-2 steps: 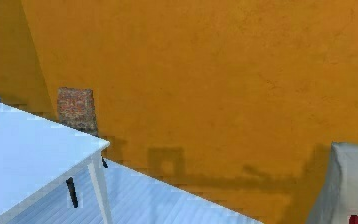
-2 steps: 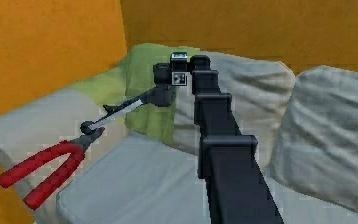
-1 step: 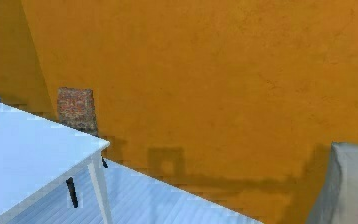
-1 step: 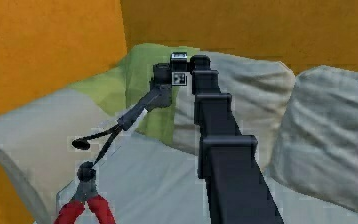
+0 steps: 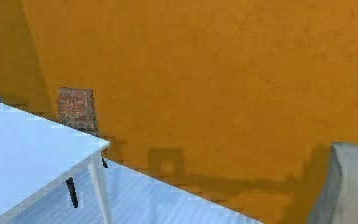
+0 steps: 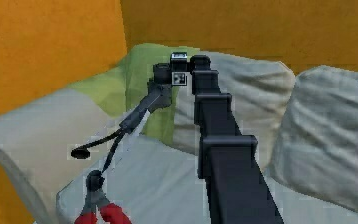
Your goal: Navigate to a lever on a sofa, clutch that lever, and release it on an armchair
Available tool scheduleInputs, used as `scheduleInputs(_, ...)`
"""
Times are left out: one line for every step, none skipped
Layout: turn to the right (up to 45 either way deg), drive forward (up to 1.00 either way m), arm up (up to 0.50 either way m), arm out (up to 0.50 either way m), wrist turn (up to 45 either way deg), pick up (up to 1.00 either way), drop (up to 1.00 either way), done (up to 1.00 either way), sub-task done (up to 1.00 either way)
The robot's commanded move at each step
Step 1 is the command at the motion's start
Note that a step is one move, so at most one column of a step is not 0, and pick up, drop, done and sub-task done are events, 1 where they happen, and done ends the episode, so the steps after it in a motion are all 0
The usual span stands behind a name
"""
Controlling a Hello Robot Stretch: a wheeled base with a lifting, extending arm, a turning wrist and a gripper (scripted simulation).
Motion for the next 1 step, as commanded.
scheduleInputs(0.0,0.00,0.00,-0.32,0.0,0.00,0.00,0.00,0.00)
